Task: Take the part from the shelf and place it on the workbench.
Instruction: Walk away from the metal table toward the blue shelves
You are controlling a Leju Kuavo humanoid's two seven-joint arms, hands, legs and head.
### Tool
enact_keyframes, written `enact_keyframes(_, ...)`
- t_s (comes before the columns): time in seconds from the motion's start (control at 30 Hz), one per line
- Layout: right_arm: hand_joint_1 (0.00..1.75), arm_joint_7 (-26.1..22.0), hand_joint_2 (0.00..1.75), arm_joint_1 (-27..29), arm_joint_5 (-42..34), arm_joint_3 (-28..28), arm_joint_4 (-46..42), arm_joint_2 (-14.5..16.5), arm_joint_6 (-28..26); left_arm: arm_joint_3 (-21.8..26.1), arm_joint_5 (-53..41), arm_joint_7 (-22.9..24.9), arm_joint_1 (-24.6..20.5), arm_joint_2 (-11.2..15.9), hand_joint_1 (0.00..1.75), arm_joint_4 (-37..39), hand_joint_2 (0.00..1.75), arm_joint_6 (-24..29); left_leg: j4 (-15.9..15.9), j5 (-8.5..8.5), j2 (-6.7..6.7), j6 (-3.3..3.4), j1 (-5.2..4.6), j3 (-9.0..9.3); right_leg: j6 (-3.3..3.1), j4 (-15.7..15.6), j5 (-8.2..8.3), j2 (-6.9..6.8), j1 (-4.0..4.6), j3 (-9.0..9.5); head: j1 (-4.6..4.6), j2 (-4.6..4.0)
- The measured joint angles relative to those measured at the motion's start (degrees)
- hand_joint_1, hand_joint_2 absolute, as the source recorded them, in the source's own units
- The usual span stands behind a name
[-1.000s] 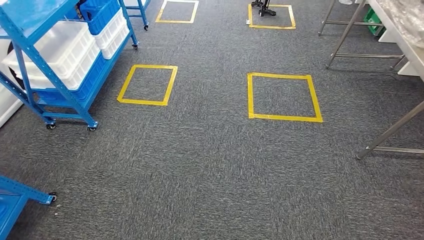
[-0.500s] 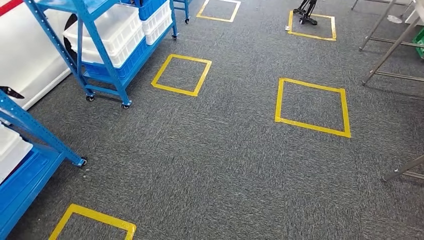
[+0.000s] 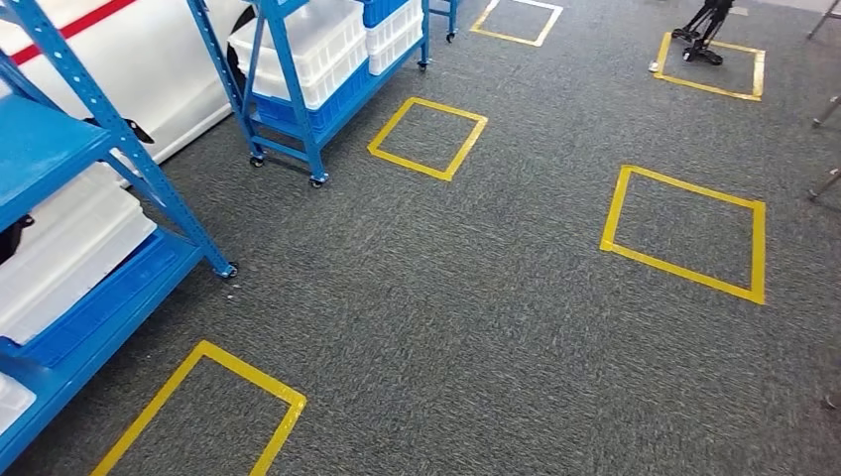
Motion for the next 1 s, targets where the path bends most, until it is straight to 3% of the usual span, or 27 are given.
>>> enact_keyframes(0.07, 0.0, 0.0, 0.0, 0.2, 0.0, 0.0, 0.01, -0.01, 0.07, -0.01, 0.01, 0.0, -0.04, -0.01, 0.0, 0.0, 0.0, 0.01, 7.36, -5.67, 2.35, -0.74, 0.47, -1.68, 0.05, 0.02, 1.17, -1.79, 0.04, -1.53, -0.31, 0.0)
enact_keyframes(0.1, 0.0, 0.0, 0.0, 0.31, 0.0, 0.0, 0.01, -0.01, 0.08, -0.02, 0.01, 0.0, -0.02, -0.01, 0.0, 0.0, 0.0, 0.01, 10.39, -6.83, 2.82, -1.16, 0.86, -1.88, 0.25, 0.1, 1.72, -2.77, 0.0, -2.38, -0.31, 0.0)
enact_keyframes(0.13, 0.0, 0.0, 0.0, 0.39, 0.0, -0.01, 0.02, -0.01, 0.08, -0.02, 0.01, 0.0, 0.01, -0.01, 0.0, 0.0, 0.0, 0.01, 11.72, -6.64, 3.08, -1.57, 1.28, -1.28, 0.49, 0.21, 2.24, -3.7, -0.08, -3.28, -0.31, 0.0)
enact_keyframes(0.17, 0.0, 0.0, 0.0, 0.43, 0.0, -0.01, 0.02, -0.01, 0.08, -0.03, 0.01, 0.0, 0.05, -0.01, 0.0, 0.0, 0.0, 0.01, 10.93, -5.52, 3.35, -1.99, 1.69, 0.37, 0.78, 0.39, 2.75, -4.54, -0.22, -4.21, -0.31, 0.0)
enact_keyframes(0.2, 0.0, 0.0, 0.0, 0.43, 0.0, -0.01, 0.01, -0.01, 0.08, -0.03, 0.01, 0.0, 0.07, 0.0, 0.0, 0.0, 0.0, 0.01, 8.06, -4.2, 3.82, -2.41, 2.07, 3.09, 1.12, 0.66, 3.23, -5.24, -0.4, -5.13, -0.32, 0.0)
enact_keyframes(0.27, 0.0, 0.0, 0.0, 0.34, 0.0, -0.01, -0.05, -0.07, 0.07, -0.1, 0.0, -0.01, -0.03, -0.05, 0.0, 0.0, 0.0, 0.02, -0.77, -3.8, 5.24, -2.71, 2.31, 10.09, 1.92, 1.39, 3.94, -6.28, -0.69, -6.42, -0.38, 0.0)
enact_keyframes(0.33, 0.0, 0.0, 0.0, 0.22, 0.0, -0.01, -0.09, -0.12, 0.06, -0.21, -0.02, -0.03, -0.06, -0.1, 0.0, 0.0, 0.0, 0.02, -5.87, -4.94, 5.85, -1.78, 1.85, 13.6, 2.89, 1.84, 4.54, -7.09, -0.83, -6.59, -0.43, 0.0)
enact_keyframes(0.4, 0.0, 0.0, 0.0, -0.01, 0.0, 0.01, -0.1, -0.03, 0.07, -0.25, -0.02, -0.03, 0.05, -0.08, 0.0, 0.01, 0.0, 0.04, -6.34, -4.77, 5.29, -0.16, 1.37, 13.32, 3.95, 1.77, 5.07, -7.59, -1.21, -6.29, -0.57, 0.0)
enact_keyframes(0.47, 0.0, 0.0, 0.0, -0.15, 0.0, 0.02, -0.11, 0.02, 0.08, -0.26, -0.02, -0.02, 0.04, -0.07, 0.0, 0.02, 0.0, 0.07, -6.59, -3.89, 4.75, 1.3, 1.17, 12.73, 4.58, 3.32, 3.24, -5.68, -1.65, -6.9, -0.63, 0.0)
enact_keyframes(0.5, 0.0, 0.0, 0.0, -0.07, 0.0, 0.02, -0.11, 0.01, 0.08, -0.25, -0.01, -0.02, -0.01, -0.07, 0.0, 0.02, 0.0, 0.09, -6.71, -3.28, 4.47, 1.94, 1.09, 12.22, 4.63, 5.82, 0.91, -4.04, -1.68, -7.85, -0.52, 0.0)
enact_keyframes(0.57, 0.0, 0.0, 0.0, 0.16, 0.0, 0.02, -0.1, -0.01, 0.08, -0.26, 0.02, -0.02, -0.1, -0.07, 0.0, 0.02, 0.0, 0.1, -6.64, -2.24, 3.74, 2.77, 0.54, 10.87, 4.35, 13.46, -4.42, -1.53, -1.34, -10.53, -0.27, 0.0)
enact_keyframes(0.6, 0.0, 0.0, 0.0, 0.28, 0.0, 0.02, -0.09, -0.01, 0.08, -0.26, 0.02, -0.02, -0.09, -0.07, 0.0, 0.02, 0.0, 0.09, -6.59, -1.77, 3.33, 3.01, 0.22, 10.24, 4.13, 16.73, -5.96, -1.1, -1.09, -11.46, -0.2, 0.0)
enact_keyframes(0.63, 0.0, 0.0, 0.0, 0.36, 0.0, 0.02, -0.09, -0.01, 0.08, -0.26, 0.02, -0.01, -0.04, -0.07, 0.0, 0.02, 0.0, 0.07, -6.53, -1.35, 2.87, 3.14, -0.09, 9.71, 3.82, 18.14, -6.25, -0.95, -0.83, -11.5, -0.17, 0.0)
enact_keyframes(0.67, 0.0, 0.0, 0.0, 0.42, 0.0, 0.02, -0.09, -0.01, 0.08, -0.25, 0.01, -0.01, 0.01, -0.07, 0.0, 0.02, 0.0, 0.04, -6.45, -0.99, 2.43, 3.2, -0.37, 9.27, 3.4, 17.2, -5.43, -0.88, -0.55, -10.37, -0.16, 0.0)
enact_keyframes(0.7, 0.0, 0.0, 0.0, 0.45, 0.0, 0.02, -0.09, -0.01, 0.07, -0.25, 0.01, 0.0, 0.05, -0.07, 0.0, 0.02, 0.0, 0.04, -6.33, -0.68, 1.95, 3.2, -0.6, 8.91, 2.86, 14.1, -3.92, -0.72, -0.23, -8.15, -0.15, 0.0)
enact_keyframes(0.77, 0.0, -0.17, 0.0, 0.5, 0.16, 0.03, -0.09, -0.08, 0.13, -0.26, 0.07, 0.32, 0.02, -0.12, 0.0, 0.02, 0.0, 0.51, -5.92, -0.21, 0.88, 3.02, -0.91, 8.12, 1.62, 5.62, -1.19, 1.3, 0.3, -2.66, -0.2, 0.0)
enact_keyframes(0.8, 0.0, -0.39, 0.0, 0.59, 0.37, 0.07, -0.09, -0.13, 0.25, -0.26, 0.17, 0.64, -0.06, -0.16, 0.0, 0.02, 0.0, 1.03, -5.71, -0.04, 0.42, 2.86, -1.02, 7.81, 1.26, 2.72, -0.5, 2.21, 0.43, -0.92, -0.15, 0.0)
enact_keyframes(0.83, 0.0, -0.67, 0.0, 0.67, 0.59, 0.12, -0.09, -0.18, 0.38, -0.25, 0.26, 1.02, -0.13, -0.2, 0.0, 0.02, 0.0, 1.63, -5.52, 0.12, -0.05, 2.65, -1.05, 7.54, 1.05, 1.13, -0.37, 2.88, 0.54, -0.04, -0.06, 0.0)
enact_keyframes(0.9, 0.0, -1.09, 0.0, 0.71, 0.9, 0.22, -0.09, -0.15, 0.62, -0.25, 0.42, 1.54, -0.18, -0.21, 0.0, 0.02, 0.0, 2.5, -5.34, 0.48, -0.91, 2.13, -1.15, 7.18, 0.97, 0.42, -0.17, 1.93, 0.49, 0.01, 0.19, -0.01)
enact_keyframes(0.97, 0.0, -1.22, 0.0, 0.6, 0.94, 0.26, -0.09, -0.08, 0.68, -0.25, 0.49, 1.7, -0.12, -0.19, 0.0, 0.02, 0.0, 2.77, -3.84, -0.51, -0.23, 1.55, -1.13, 6.18, 0.57, -0.28, 0.31, 0.38, 0.18, -0.03, 0.11, -0.01)
enact_keyframes(1.0, 0.0, -1.24, 0.0, 0.64, 0.95, 0.26, -0.09, -0.04, 0.69, -0.25, 0.54, 1.73, -0.11, -0.17, 0.0, 0.02, 0.0, 2.82, -1.7, -2.01, 0.62, 1.21, -0.99, 5.14, 0.37, -0.54, 0.57, -0.43, -0.02, -0.11, -0.01, -0.01)
